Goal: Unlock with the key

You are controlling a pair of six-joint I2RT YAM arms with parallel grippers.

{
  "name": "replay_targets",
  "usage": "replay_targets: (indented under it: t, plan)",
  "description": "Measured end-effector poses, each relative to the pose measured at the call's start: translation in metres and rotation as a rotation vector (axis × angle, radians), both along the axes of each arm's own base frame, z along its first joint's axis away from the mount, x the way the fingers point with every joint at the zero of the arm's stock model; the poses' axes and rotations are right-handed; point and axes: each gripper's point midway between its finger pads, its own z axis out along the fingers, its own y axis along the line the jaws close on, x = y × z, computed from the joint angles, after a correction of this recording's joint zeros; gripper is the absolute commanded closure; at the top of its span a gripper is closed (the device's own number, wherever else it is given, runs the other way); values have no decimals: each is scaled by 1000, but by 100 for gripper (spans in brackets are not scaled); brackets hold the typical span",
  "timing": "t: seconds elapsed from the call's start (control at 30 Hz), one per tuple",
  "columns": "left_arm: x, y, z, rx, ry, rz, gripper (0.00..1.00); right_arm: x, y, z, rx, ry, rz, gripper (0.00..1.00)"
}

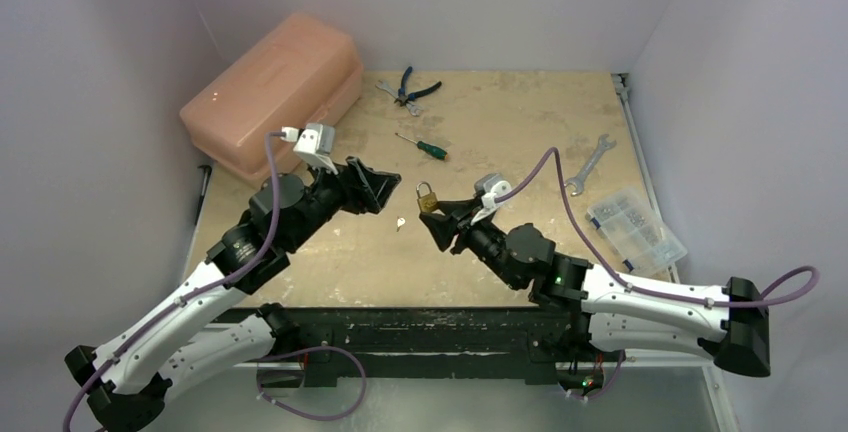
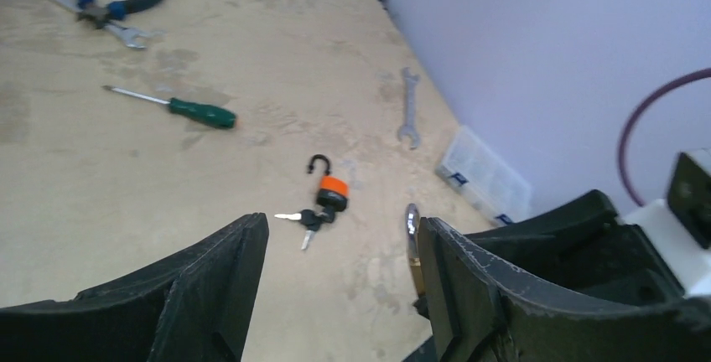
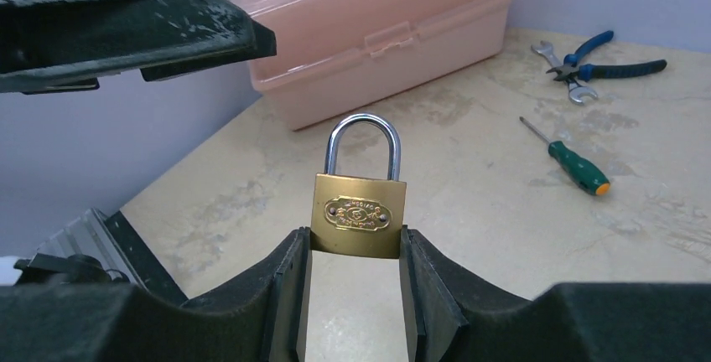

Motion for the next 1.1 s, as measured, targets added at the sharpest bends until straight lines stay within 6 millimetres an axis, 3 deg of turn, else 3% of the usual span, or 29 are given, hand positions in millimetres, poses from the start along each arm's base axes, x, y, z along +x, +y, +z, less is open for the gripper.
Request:
replay_targets:
  t: [0.13, 0.23, 0.47, 1.1]
  plan:
    - [-10, -22, 24, -84, -3, -112, 35, 0, -7, 12, 14, -12, -16, 90]
    - [-16, -36, 29, -122, 10, -186, 37, 0, -10, 18, 14, -19, -19, 90]
    - [-22, -63, 11, -130, 100, -301, 40, -1, -13, 31, 22, -42, -19, 90]
    - [-27, -86, 0, -155, 174, -400, 58, 0, -18, 37, -31, -100, -18, 91]
